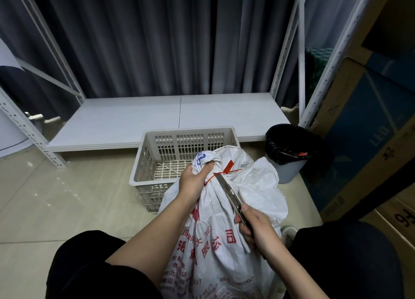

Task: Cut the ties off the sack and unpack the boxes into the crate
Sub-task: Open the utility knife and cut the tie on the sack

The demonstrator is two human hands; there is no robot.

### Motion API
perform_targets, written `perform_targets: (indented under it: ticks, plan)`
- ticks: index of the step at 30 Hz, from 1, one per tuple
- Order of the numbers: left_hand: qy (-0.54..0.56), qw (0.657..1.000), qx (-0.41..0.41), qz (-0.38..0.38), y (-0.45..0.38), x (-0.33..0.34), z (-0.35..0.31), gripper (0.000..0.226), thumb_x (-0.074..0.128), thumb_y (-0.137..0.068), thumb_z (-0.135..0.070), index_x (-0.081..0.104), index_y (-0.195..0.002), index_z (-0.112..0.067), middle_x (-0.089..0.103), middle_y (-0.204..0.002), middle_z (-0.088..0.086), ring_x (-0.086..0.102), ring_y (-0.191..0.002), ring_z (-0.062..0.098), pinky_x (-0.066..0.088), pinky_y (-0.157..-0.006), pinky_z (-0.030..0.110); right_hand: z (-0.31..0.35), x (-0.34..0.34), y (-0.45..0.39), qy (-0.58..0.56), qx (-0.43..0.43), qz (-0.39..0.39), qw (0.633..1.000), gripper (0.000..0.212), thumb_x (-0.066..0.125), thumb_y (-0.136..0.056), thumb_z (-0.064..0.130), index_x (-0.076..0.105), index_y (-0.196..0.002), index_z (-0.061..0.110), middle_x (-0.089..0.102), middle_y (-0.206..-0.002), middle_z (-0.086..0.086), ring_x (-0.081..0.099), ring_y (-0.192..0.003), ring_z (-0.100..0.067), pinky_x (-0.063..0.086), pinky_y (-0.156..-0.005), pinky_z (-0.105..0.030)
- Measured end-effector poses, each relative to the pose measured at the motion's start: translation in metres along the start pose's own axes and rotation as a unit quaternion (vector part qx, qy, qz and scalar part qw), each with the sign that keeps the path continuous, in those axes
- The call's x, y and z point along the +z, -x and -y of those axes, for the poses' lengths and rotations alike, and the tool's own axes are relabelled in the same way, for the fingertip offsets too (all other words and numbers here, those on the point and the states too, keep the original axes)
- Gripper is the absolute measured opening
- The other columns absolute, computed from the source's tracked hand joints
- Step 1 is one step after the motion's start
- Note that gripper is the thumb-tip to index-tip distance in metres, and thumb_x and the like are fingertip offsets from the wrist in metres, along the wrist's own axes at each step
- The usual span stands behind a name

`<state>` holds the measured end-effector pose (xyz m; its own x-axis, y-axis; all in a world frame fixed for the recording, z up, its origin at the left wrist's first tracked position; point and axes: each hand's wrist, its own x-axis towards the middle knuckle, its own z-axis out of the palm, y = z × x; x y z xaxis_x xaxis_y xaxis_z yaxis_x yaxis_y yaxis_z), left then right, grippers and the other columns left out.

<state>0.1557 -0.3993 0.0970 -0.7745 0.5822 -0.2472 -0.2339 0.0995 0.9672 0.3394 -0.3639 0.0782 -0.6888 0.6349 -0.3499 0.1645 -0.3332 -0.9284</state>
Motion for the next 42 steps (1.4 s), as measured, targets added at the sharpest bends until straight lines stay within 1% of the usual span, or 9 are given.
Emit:
perform_targets:
  ticks: [6,11,17,23,28,31,35,39,42]
  plan:
    - [-0.010,1.000,0.006,0.000,0.002,-0.001,0.000,0.026,0.072,-0.082,-0.031,0.068,-0.103,-0.016,0.074,-0.098,0.001,0.070,-0.091,0.020,0.054,-0.088,0.037,-0.008,0.001,-0.003,-0.004,-0.028,0.006,1.000,0.041,0.050,-0.092,0.042,0.052,-0.071,0.007,0.028,-0.042,0.002,0.018,-0.031,-0.007,0.015,-0.035,-0.012]
    - [-0.040,0.998,0.043,-0.004,0.005,0.000,-0.003,0.022,0.070,-0.084,-0.030,0.067,-0.104,-0.021,0.071,-0.098,-0.006,0.067,-0.092,0.014,0.052,-0.083,0.031,0.001,-0.004,0.000,0.007,0.014,0.024,1.000,0.041,0.033,-0.101,0.031,0.051,-0.073,0.007,0.028,-0.042,0.002,0.018,-0.032,-0.006,0.016,-0.034,-0.011]
    - [-0.051,0.996,0.068,-0.002,0.006,0.000,-0.002,0.025,0.071,-0.083,-0.028,0.068,-0.107,-0.019,0.072,-0.101,-0.006,0.067,-0.095,0.013,0.051,-0.086,0.031,-0.001,-0.006,0.003,-0.005,0.046,0.036,0.998,0.042,0.033,-0.101,0.039,0.052,-0.075,0.012,0.029,-0.047,0.003,0.017,-0.035,-0.007,0.013,-0.038,-0.014]
    - [-0.053,0.996,0.077,0.005,0.006,0.001,-0.001,0.030,0.071,-0.083,-0.028,0.067,-0.110,-0.017,0.072,-0.104,-0.004,0.067,-0.097,0.013,0.051,-0.087,0.029,-0.015,0.007,0.001,-0.025,-0.031,-0.009,0.999,0.043,0.049,-0.091,0.048,0.051,-0.073,0.009,0.030,-0.045,0.002,0.020,-0.031,-0.005,0.017,-0.033,-0.012]
    - [-0.040,0.998,0.056,0.012,0.004,-0.002,-0.001,0.022,0.071,-0.083,-0.027,0.068,-0.104,-0.019,0.073,-0.101,-0.002,0.068,-0.095,0.017,0.052,-0.087,0.033,-0.019,0.013,-0.002,-0.022,-0.046,-0.037,0.998,0.042,0.048,-0.085,0.049,0.051,-0.069,0.011,0.031,-0.043,0.004,0.021,-0.033,-0.005,0.018,-0.033,-0.015]
    - [-0.031,0.999,0.036,0.021,0.002,-0.002,0.000,0.016,0.071,-0.083,-0.027,0.068,-0.098,-0.021,0.073,-0.098,-0.001,0.069,-0.095,0.020,0.053,-0.088,0.035,-0.012,0.016,-0.003,0.065,-0.081,-0.068,0.992,0.037,0.051,-0.084,0.048,0.043,-0.062,0.019,0.035,-0.050,0.006,0.031,-0.041,-0.005,0.028,-0.043,-0.018]
    - [-0.037,0.999,0.022,0.023,0.002,0.000,-0.002,0.012,0.070,-0.084,-0.030,0.066,-0.093,-0.022,0.073,-0.096,-0.001,0.069,-0.092,0.019,0.053,-0.087,0.035,-0.009,0.025,0.003,0.291,-0.126,-0.162,0.934,0.031,0.052,-0.092,0.045,0.037,-0.075,0.024,0.048,-0.060,0.006,0.048,-0.060,-0.009,0.038,-0.061,-0.031]
    - [-0.032,0.999,0.012,0.019,0.002,0.003,0.002,0.023,0.069,-0.082,-0.036,0.068,-0.099,-0.020,0.074,-0.098,0.000,0.069,-0.093,0.019,0.053,-0.089,0.036,-0.003,0.035,0.001,0.355,-0.157,-0.190,0.902,0.024,0.045,-0.095,0.046,0.038,-0.083,0.026,0.052,-0.068,0.008,0.051,-0.067,-0.012,0.037,-0.061,-0.033]
    - [-0.010,1.000,-0.004,0.028,0.001,0.003,0.003,0.033,0.070,-0.079,-0.039,0.068,-0.105,-0.018,0.074,-0.099,0.002,0.070,-0.094,0.020,0.053,-0.092,0.040,0.005,0.035,-0.003,0.315,-0.161,-0.170,0.920,0.030,0.047,-0.095,0.043,0.037,-0.072,0.026,0.048,-0.062,0.007,0.046,-0.059,-0.005,0.036,-0.058,-0.026]
